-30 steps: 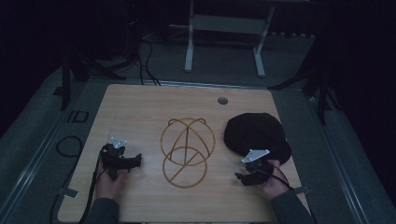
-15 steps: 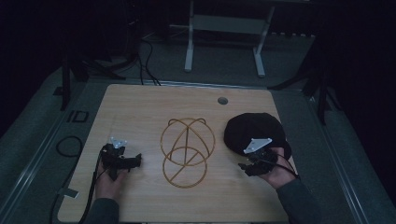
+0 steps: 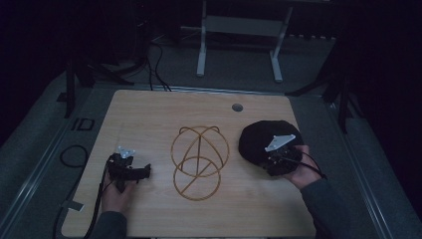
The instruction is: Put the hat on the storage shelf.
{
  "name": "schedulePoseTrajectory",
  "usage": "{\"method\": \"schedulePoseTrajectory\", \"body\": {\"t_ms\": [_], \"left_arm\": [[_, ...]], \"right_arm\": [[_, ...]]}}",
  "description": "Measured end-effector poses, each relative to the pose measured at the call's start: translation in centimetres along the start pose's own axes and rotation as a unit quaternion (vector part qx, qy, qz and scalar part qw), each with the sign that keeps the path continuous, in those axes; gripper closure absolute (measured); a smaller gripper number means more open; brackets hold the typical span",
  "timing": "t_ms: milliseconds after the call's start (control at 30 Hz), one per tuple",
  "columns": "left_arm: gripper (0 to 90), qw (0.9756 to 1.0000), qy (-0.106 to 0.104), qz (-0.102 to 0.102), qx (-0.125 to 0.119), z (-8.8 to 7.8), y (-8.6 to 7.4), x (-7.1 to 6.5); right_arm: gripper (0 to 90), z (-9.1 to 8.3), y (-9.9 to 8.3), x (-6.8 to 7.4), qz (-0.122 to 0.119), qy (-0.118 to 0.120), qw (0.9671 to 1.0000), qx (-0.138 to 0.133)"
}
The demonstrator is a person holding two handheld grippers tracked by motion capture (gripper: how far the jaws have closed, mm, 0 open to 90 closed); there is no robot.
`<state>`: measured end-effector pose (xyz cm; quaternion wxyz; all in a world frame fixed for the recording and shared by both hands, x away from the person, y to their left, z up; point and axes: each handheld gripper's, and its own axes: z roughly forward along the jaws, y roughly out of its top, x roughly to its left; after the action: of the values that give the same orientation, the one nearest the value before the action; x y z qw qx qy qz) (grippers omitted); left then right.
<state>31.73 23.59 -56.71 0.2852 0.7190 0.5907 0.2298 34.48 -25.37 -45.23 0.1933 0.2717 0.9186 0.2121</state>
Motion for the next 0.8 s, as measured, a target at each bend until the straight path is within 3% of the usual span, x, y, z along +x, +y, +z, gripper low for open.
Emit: {"method": "schedulePoseTrajectory", "body": {"t_ms": [300, 800], "left_arm": [[0.1, 1.0000, 0.000, 0.000, 0.000, 0.0, 0.0, 0.0], [0.1, 1.0000, 0.000, 0.000, 0.000, 0.0, 0.0, 0.0]], "right_arm": [[36.3, 0.1, -0.1, -1.0, 0.000, -0.004, 1.0000, 0.009], [35.5, -0.5, -0.1, -3.9, 0.018, -0.011, 0.9997, 0.014]]}}
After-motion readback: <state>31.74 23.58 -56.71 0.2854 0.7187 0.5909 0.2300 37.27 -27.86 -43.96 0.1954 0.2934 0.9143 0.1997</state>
